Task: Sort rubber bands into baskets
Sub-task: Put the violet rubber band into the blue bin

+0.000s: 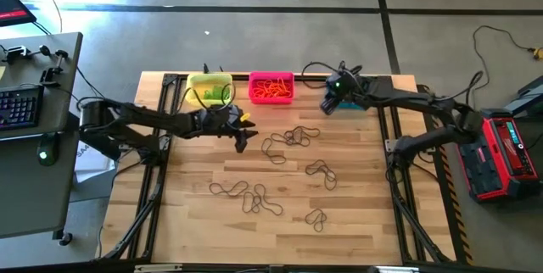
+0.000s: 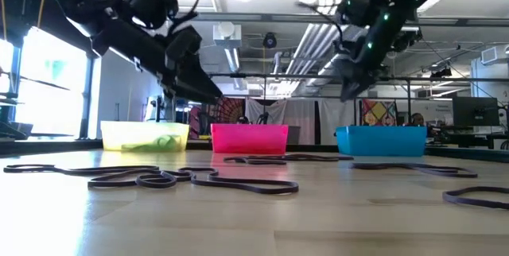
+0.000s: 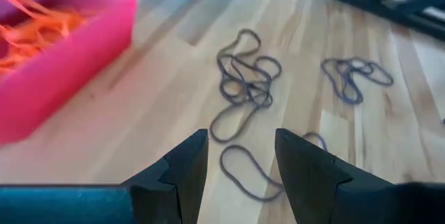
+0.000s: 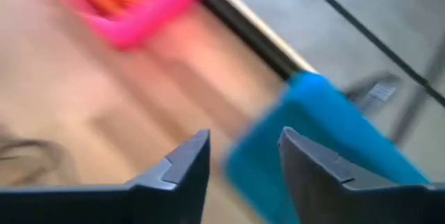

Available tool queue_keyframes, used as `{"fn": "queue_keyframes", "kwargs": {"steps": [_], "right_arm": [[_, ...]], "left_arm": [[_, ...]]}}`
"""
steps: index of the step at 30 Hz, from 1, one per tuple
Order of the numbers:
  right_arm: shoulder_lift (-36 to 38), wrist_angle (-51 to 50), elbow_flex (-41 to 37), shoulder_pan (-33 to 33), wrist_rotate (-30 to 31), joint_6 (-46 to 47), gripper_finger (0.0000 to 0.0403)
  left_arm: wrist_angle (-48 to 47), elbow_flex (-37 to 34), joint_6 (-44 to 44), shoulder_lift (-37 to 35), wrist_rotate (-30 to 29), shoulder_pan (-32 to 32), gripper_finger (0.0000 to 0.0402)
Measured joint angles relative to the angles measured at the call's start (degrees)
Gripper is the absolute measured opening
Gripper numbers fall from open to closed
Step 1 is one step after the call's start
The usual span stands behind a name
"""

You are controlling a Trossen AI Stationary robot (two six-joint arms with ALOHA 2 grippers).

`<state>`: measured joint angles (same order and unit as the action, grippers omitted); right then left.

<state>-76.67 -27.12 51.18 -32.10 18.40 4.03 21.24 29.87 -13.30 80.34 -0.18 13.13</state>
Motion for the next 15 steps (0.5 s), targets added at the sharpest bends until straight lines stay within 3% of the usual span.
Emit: {"fn": "queue_keyframes", "kwargs": {"steps": [6, 15], "right_arm": [[0.4, 7.0, -2.8, 8.5, -5.2, 3.7, 0.0118], [0.2, 12.8, -7.6, 18.1, -5.3, 10.4, 0.0113]], "left_arm": [[-0.9, 3.3, 0.1, 7.0, 0.2, -1.3, 0.0161], [-11.0, 11.5, 3.4, 15.8, -2.5, -3.4, 0.0161]]}}
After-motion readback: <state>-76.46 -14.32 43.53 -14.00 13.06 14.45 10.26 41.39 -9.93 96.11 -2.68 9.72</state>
